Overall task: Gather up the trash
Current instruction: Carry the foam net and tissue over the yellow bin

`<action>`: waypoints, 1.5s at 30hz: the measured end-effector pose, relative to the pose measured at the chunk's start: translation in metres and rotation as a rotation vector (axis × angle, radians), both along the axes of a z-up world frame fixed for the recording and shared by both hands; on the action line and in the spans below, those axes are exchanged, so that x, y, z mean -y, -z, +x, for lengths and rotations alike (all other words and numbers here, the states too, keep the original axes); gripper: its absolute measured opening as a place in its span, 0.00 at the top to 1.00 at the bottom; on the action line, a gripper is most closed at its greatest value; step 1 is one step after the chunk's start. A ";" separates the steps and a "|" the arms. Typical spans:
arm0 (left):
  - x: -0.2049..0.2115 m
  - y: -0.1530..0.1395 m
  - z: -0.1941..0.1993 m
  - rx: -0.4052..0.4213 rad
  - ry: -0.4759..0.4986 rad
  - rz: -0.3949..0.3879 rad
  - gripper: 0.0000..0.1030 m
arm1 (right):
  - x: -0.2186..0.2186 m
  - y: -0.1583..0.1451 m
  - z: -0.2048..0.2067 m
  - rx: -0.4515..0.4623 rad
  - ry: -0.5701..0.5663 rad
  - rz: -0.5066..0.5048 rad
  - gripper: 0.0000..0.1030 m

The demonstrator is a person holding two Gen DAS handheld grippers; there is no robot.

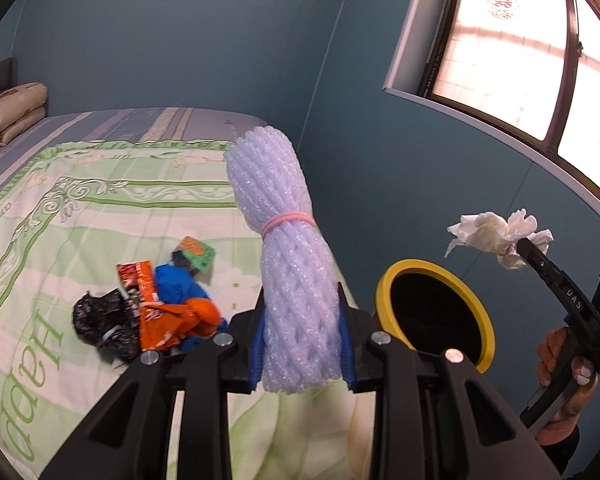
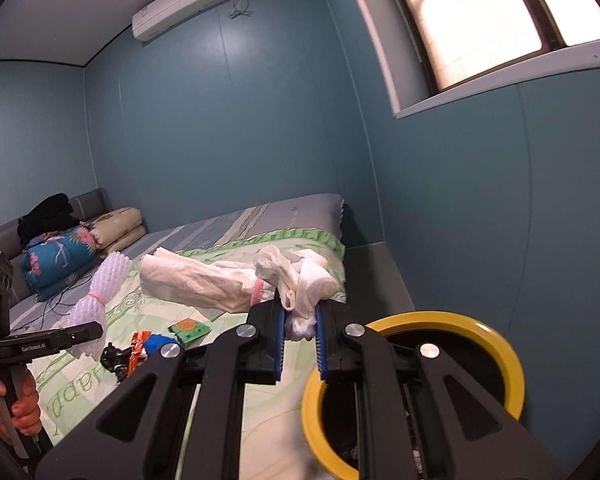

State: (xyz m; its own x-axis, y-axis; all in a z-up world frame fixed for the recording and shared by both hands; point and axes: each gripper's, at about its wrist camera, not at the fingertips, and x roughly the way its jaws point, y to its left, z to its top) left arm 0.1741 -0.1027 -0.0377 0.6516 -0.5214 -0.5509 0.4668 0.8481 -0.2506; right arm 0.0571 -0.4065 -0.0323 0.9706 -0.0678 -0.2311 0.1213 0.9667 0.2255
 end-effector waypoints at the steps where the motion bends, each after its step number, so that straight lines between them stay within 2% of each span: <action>1: 0.007 0.000 0.001 0.002 0.013 0.001 0.73 | 0.003 0.000 -0.002 0.002 0.014 -0.003 0.89; 14: 0.085 0.018 0.007 -0.031 0.161 -0.012 0.73 | 0.027 0.013 -0.010 0.006 0.154 -0.009 0.89; 24: 0.141 0.035 0.015 -0.063 0.266 0.017 0.73 | 0.041 0.022 -0.012 -0.014 0.258 -0.018 0.89; 30: 0.161 0.046 0.018 -0.086 0.305 0.015 0.73 | 0.051 0.033 -0.007 -0.051 0.330 -0.023 0.89; 45: 0.202 0.078 0.017 -0.150 0.374 0.061 0.73 | 0.074 0.058 0.007 -0.149 0.385 0.060 0.88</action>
